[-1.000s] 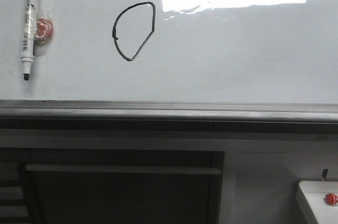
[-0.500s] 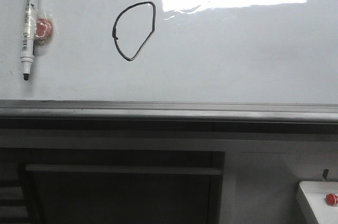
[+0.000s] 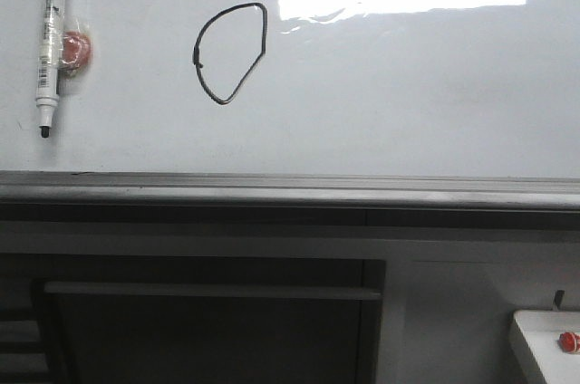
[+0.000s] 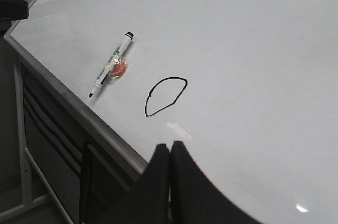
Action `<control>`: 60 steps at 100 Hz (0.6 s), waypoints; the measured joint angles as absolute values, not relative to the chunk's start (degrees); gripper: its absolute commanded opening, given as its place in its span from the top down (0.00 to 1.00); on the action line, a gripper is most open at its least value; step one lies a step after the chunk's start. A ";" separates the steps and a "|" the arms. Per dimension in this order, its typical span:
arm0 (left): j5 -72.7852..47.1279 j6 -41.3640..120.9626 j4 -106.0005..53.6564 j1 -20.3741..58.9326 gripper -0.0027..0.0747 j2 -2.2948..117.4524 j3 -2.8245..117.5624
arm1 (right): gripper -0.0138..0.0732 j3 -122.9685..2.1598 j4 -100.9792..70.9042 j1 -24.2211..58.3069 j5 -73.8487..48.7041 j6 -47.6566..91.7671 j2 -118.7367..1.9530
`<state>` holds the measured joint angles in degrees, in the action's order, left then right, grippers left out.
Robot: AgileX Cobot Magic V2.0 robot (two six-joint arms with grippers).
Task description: Write number 0 on whiteboard
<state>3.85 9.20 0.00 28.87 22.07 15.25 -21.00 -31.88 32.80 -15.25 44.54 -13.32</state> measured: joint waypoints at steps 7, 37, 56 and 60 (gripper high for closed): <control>3.85 9.20 0.00 28.87 0.99 22.07 15.02 | 0.90 -21.00 -31.88 32.80 -15.25 44.54 -13.32; 4.06 9.26 0.00 22.07 0.99 14.23 9.82 | 0.90 -21.00 -31.88 32.80 -15.25 44.54 -13.32; 0.93 9.26 0.98 10.38 0.99 5.78 4.88 | 0.90 -21.00 -31.88 32.80 -15.25 44.54 -13.32; -0.42 9.26 0.98 8.10 0.99 4.29 4.33 | 0.90 -21.00 -31.88 32.80 -15.25 44.54 -13.32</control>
<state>-0.42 9.26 0.98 8.10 4.29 4.33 -21.00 -31.88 32.80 -15.25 44.54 -13.32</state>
